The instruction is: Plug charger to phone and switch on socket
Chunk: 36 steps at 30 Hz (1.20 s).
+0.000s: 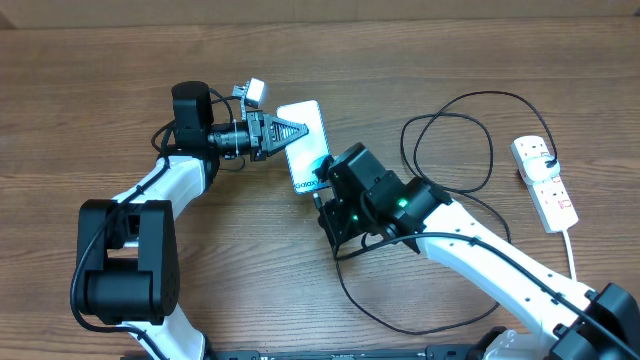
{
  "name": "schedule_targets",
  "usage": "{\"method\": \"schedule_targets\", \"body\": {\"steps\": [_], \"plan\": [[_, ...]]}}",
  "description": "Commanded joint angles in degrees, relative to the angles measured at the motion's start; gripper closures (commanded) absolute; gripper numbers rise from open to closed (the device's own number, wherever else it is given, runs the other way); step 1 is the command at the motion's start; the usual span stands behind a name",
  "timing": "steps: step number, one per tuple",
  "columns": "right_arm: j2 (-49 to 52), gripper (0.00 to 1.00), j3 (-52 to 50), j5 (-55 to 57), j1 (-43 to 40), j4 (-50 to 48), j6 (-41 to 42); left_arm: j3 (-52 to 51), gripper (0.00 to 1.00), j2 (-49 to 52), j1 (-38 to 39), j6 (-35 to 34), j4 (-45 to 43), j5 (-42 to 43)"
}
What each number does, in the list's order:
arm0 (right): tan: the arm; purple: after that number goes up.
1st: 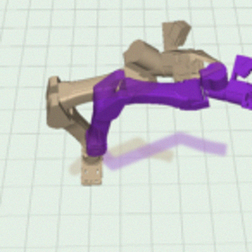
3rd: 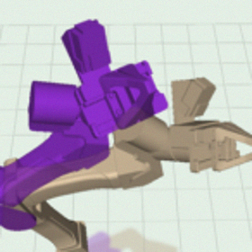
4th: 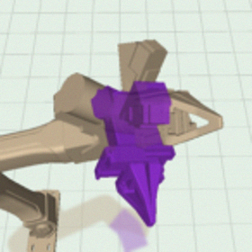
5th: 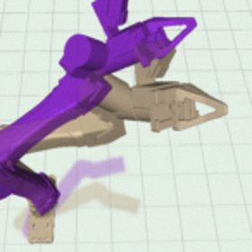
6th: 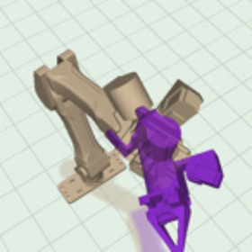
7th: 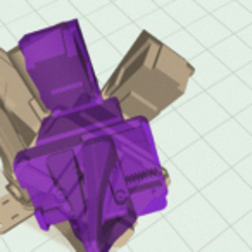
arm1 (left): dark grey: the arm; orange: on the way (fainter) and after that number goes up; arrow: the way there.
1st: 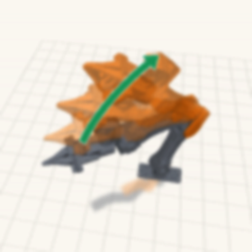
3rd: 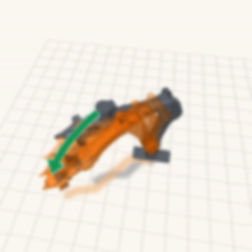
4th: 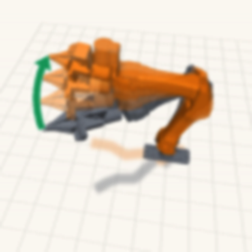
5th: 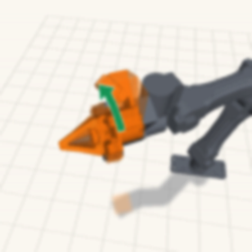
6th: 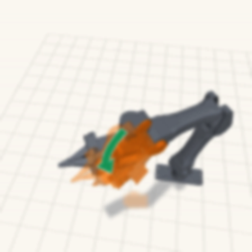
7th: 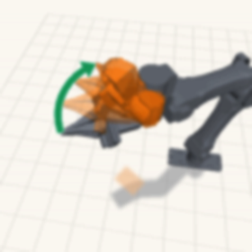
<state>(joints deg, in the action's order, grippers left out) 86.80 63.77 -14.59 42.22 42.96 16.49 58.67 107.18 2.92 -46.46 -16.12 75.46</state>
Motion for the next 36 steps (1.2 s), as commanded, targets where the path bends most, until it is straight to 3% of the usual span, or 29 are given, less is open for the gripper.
{"method": "schedule_targets", "body": {"steps": [1, 17, 36], "plan": [[-0.09, 0.96, 1.18, -0.50, -0.37, -0.72, -0.02, 0.39, 0.96, 0.17, 0.20, 1.29, -0.44, 2.56], [-0.09, 0.96, 1.18, 1.01, -0.37, -2.08, 6.12, 0.39, 0.96, 0.17, 0.11, 1.27, -0.42, 2.64], [-0.11, 0.96, 1.18, 4.70, -0.37, -5.86, 5.79, 0.39, 0.96, 0.17, 0.11, 1.73, -0.44, 3.69]]}}
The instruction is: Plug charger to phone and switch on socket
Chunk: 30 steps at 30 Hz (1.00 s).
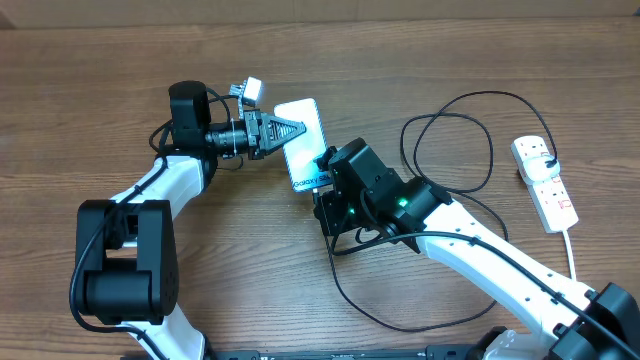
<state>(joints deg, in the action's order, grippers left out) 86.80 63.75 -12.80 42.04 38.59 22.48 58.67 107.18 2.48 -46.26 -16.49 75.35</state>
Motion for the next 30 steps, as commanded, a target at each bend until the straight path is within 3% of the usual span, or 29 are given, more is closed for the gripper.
{"method": "schedule_targets", "body": {"steps": [1, 14, 23, 30], "plan": [[-0.11, 0.96, 1.20, 2.91, -0.17, -1.46, -0.20, 0.39, 0.96, 0.17, 0.55, 1.53, -0.07, 3.78], [-0.11, 0.96, 1.22, 2.91, -0.20, -1.95, -1.60, 0.39, 0.96, 0.17, 0.55, 2.01, -0.07, 3.76], [-0.11, 0.96, 1.20, 1.97, -0.20, -2.29, 3.50, 0.39, 0.96, 0.17, 0.50, 2.12, -0.09, 4.20], [-0.11, 0.96, 1.18, 2.08, -0.20, -4.04, 3.43, 0.39, 0.96, 0.17, -0.90, 2.16, -1.09, 8.66]]}}
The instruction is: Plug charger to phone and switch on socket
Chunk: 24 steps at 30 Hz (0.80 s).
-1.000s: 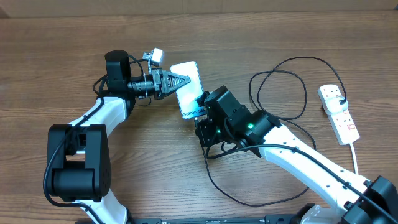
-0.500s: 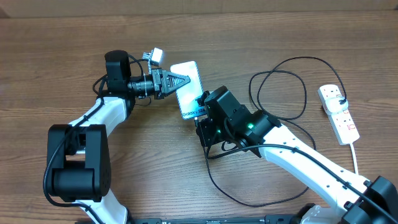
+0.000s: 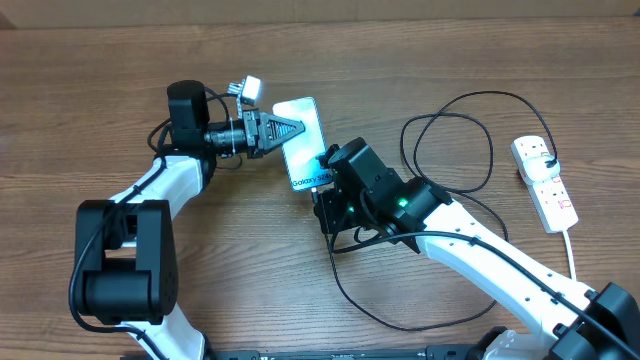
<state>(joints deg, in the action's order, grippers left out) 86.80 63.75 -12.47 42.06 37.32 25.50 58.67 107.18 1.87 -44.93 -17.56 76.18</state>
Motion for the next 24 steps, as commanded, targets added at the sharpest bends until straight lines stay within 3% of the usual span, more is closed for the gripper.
{"method": "schedule_targets", "body": {"steps": [1, 11, 24], "plan": [[-0.11, 0.96, 1.18, 1.73, -0.26, -3.06, 0.42, 0.39, 0.96, 0.17, -0.76, 0.81, -0.26, 8.66], [-0.11, 0.96, 1.18, 1.66, -0.31, -7.02, 0.24, 0.39, 0.96, 0.17, -3.63, -0.59, -0.28, 10.91], [1.70, 0.96, -1.66, 3.06, -0.20, -15.50, 0.24, 0.39, 0.96, 0.17, -3.61, -7.45, -0.31, 10.67]]}}
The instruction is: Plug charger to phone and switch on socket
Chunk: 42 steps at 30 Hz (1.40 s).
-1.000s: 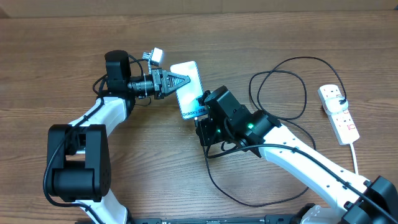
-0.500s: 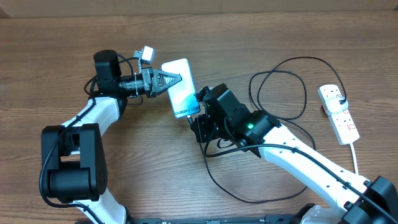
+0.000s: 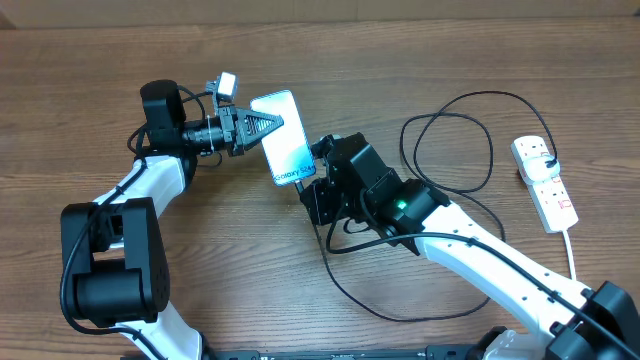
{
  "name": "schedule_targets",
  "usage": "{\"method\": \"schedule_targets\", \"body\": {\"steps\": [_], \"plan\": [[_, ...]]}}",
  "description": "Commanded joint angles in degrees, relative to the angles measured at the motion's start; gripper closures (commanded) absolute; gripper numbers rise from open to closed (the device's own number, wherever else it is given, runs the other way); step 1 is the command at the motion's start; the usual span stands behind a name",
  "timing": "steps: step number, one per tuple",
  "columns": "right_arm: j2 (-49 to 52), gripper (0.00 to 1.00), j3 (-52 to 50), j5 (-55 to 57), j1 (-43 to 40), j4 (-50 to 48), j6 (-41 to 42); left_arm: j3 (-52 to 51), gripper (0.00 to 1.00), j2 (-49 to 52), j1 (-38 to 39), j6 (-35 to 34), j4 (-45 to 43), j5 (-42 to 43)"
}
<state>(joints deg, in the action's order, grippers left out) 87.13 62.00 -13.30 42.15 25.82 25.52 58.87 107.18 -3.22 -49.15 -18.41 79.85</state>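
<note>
A white phone (image 3: 281, 145) lies back up at a slant, its "Galaxy" label at the lower end. My left gripper (image 3: 280, 123) reaches in from the left and is shut on the phone's upper left edge. My right gripper (image 3: 312, 188) sits right at the phone's lower end, mostly under its own wrist, shut on the end of the black charger cable (image 3: 342, 287). The cable loops over the table to the white socket strip (image 3: 543, 182) at the far right. The plug's tip and the phone's port are hidden.
The cable makes a wide loop (image 3: 448, 140) behind the right arm and another in front of it. The left arm's base (image 3: 110, 280) stands at the front left. The table's far edge runs along the top.
The left gripper and the phone have shifted left and slightly up together. The right gripper has followed to the left and stays against the phone's lower end.
At first the left gripper lay on the phone near the middle, the right gripper at its lower end with the cable. Over the two later moments both crept slightly left. Now phone and both grippers stand clearly further left.
</note>
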Motion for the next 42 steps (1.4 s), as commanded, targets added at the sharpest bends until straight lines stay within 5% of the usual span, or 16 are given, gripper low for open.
{"method": "schedule_targets", "body": {"steps": [1, 14, 27, 39, 42], "plan": [[1.92, 0.96, 0.09, 3.89, -0.28, -4.48, 0.22, 0.20, 0.96, 0.17, 1.49, -3.21, 0.55, 7.04], [2.16, 0.94, 0.76, 8.50, -0.28, -5.53, -0.39, 0.20, 0.96, 0.17, 1.75, 1.88, 0.55, 8.57], [-0.98, 0.49, 1.44, 4.22, 0.15, 5.66, 0.02, 0.20, 0.96, 0.17, 1.79, 3.72, 0.61, -1.33], [0.17, 0.48, 1.33, 14.47, 5.60, 7.34, 1.33, 0.20, 0.96, 0.17, 1.90, 3.72, 1.07, -3.58], [1.36, 0.60, 1.33, 16.06, 5.57, 6.36, 1.53, 0.20, 0.96, 0.17, 1.92, 3.72, 1.51, -2.84]]}}
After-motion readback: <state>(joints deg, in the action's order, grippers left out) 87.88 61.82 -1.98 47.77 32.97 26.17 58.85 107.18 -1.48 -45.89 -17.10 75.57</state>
